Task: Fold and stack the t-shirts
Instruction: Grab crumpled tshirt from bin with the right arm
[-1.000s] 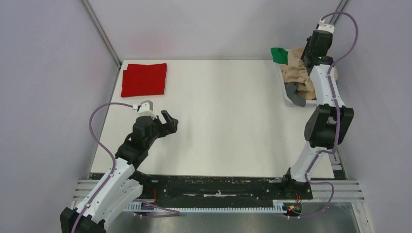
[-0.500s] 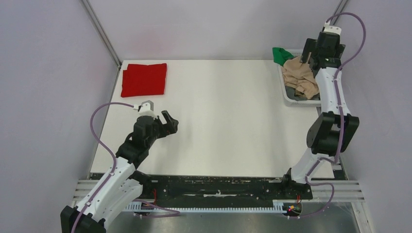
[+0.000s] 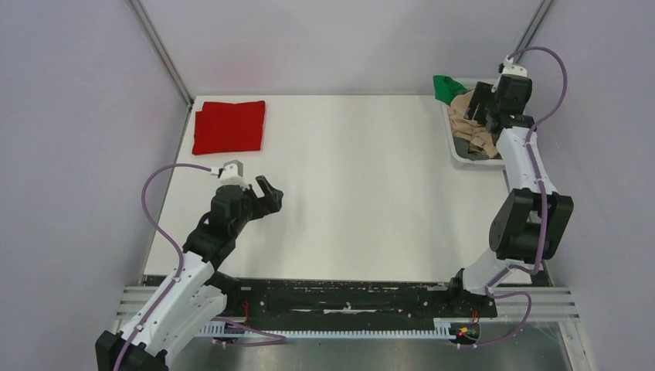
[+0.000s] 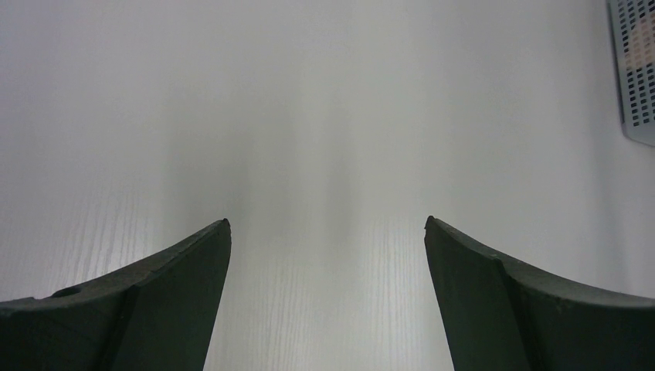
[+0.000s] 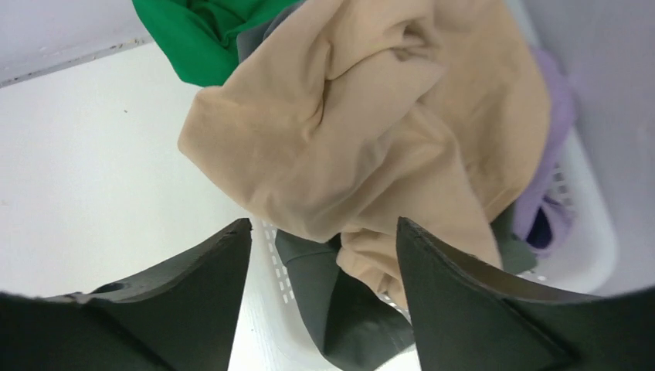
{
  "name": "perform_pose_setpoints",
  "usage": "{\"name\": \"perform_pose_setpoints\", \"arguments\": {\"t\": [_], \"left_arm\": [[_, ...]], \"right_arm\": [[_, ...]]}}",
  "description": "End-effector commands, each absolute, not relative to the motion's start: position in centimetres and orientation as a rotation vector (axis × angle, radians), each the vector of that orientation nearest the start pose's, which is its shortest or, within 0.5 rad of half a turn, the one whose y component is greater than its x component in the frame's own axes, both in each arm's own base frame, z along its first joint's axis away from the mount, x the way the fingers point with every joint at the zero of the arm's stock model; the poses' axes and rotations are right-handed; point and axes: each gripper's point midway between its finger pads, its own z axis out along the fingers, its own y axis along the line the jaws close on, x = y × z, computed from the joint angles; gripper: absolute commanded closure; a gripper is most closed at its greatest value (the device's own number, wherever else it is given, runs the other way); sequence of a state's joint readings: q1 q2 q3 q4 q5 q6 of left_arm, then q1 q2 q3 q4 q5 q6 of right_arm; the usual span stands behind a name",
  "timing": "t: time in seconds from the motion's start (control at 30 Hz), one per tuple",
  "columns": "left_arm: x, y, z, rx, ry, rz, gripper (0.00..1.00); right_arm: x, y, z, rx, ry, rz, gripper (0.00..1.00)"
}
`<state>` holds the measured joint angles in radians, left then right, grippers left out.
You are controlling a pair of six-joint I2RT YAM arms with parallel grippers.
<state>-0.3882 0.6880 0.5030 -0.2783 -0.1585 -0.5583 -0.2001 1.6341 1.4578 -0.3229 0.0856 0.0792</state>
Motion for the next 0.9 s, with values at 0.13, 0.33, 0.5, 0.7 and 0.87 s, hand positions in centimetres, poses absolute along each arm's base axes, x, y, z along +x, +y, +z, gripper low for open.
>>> {"name": "perform_pose_setpoints", "arguments": {"t": [0.13,0.33,0.5,0.7,0.87], "left_arm": [[26.5,-9.4,17.3,-0.258,1.971,-0.407,0.00],[26.5,-9.3,17.4,-0.260,1.968,-0.401,0.00],[26.5,-9.3,17.4,-0.262,1.967,-0.401,0.00],[26.5,-9.4,17.4,-0.262,1.966,-0.410,0.00],[26.4,-9.5,17.5,-0.263,1.965,-0.416,0.00]], "right_arm": [[50.8,-11.7,22.3,0.438,2.014,-0.156,0.41],[52.2,-11.9,21.7,0.461,1.997,-0.143,0.73],[51.7,-12.0,24.4,0.454,1.935,-0.149,0.96],[50.6,-13.4,32.0,0.450,1.787,-0.246,0.97],[49.5,-14.7,39.6,0.463,1.604,-0.317,0.99]]}}
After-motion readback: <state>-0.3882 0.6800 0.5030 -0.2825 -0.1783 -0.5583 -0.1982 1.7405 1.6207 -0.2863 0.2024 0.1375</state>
